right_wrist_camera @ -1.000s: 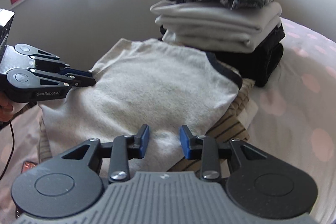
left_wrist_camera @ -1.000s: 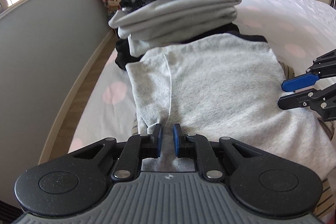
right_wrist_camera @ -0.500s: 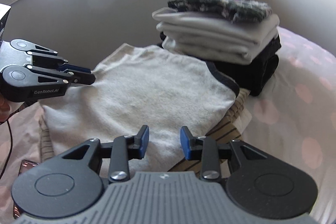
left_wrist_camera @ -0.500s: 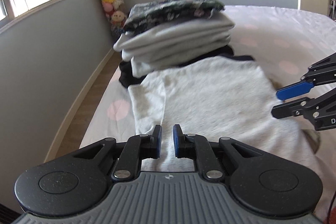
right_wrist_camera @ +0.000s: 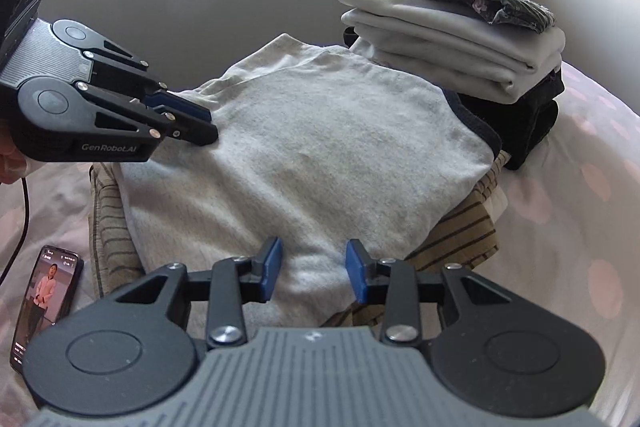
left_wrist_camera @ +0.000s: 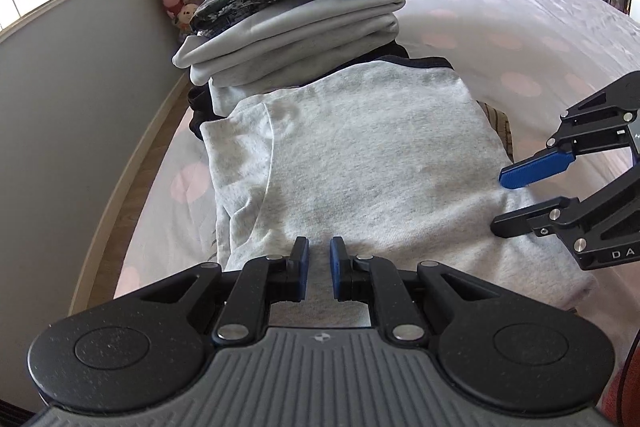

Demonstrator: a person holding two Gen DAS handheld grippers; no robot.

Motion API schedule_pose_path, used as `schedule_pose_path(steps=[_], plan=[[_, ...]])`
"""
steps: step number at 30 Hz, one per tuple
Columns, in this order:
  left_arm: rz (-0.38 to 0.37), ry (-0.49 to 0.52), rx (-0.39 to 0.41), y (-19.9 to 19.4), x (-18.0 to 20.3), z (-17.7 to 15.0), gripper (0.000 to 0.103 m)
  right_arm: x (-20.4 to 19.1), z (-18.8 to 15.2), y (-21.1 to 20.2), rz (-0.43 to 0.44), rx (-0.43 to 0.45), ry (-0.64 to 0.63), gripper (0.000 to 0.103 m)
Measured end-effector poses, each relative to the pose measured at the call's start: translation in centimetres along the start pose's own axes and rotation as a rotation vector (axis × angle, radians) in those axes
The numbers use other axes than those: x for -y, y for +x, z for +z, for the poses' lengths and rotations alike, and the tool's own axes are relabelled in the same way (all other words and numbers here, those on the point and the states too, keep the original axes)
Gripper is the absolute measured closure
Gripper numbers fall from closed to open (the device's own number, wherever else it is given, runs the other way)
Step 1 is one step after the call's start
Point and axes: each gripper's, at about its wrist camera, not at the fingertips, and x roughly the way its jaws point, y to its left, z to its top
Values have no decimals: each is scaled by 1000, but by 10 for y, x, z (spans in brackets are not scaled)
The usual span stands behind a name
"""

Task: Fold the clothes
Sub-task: 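Press the grey shirt flat on the stack with both grippers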

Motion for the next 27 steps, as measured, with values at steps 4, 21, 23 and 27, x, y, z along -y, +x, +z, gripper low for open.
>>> schedule_pose_path(steps=[4, 21, 23, 27], plan=[[12, -30, 43, -21, 3, 2, 85, 2, 5, -10, 3, 11, 53, 53], [104, -195, 173, -132, 30, -1, 49, -35, -10, -132, -193, 323, 132, 12], [114, -218, 186, -142, 34, -4, 47, -36, -15, -143, -195, 350, 174, 10], [146, -267, 198, -156, 40, -12, 44, -39, -29, -162, -198, 388, 236, 7]])
